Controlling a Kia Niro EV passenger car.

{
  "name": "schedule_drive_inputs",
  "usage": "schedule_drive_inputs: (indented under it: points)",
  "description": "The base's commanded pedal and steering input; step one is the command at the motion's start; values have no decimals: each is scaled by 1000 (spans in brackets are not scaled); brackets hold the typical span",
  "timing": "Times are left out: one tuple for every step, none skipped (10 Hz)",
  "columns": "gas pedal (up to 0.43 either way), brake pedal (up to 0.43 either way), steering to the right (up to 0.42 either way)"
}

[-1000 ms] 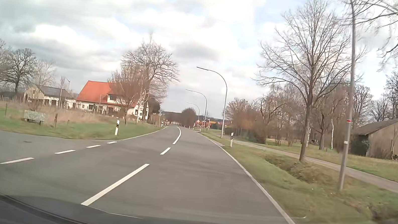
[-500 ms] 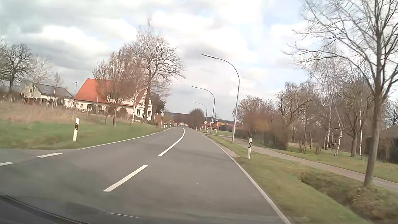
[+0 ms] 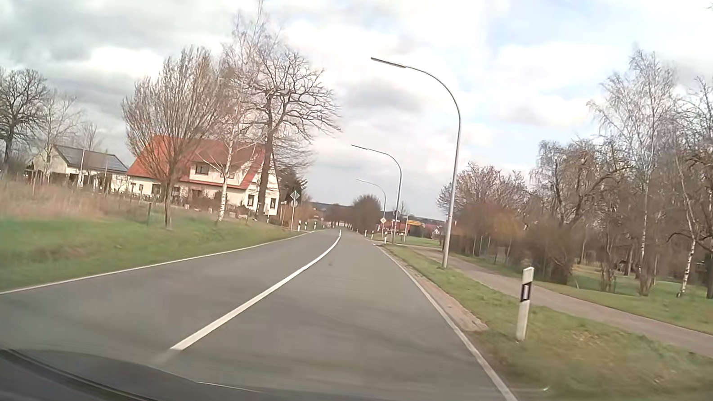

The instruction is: Follow the waypoints while adhering to traffic rules and regulations

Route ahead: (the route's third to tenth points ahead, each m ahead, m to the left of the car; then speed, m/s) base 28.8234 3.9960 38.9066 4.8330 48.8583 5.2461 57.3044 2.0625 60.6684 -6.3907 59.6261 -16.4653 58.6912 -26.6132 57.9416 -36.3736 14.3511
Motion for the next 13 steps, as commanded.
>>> schedule_drive_inputs:
  points:
    - [110,0,-15]
    - [98,0,-13]
    - [39,0,-13]
    - [0,0,-13]
    - [0,0,-12]
    - [0,0,-11]
    - [0,0,-11]
    - [0,0,-11]
    - [0,18,-10]
    - [0,91,-10]
    - [0,140,-10]
    - [0,152,-10]
    - [0,171,-10]
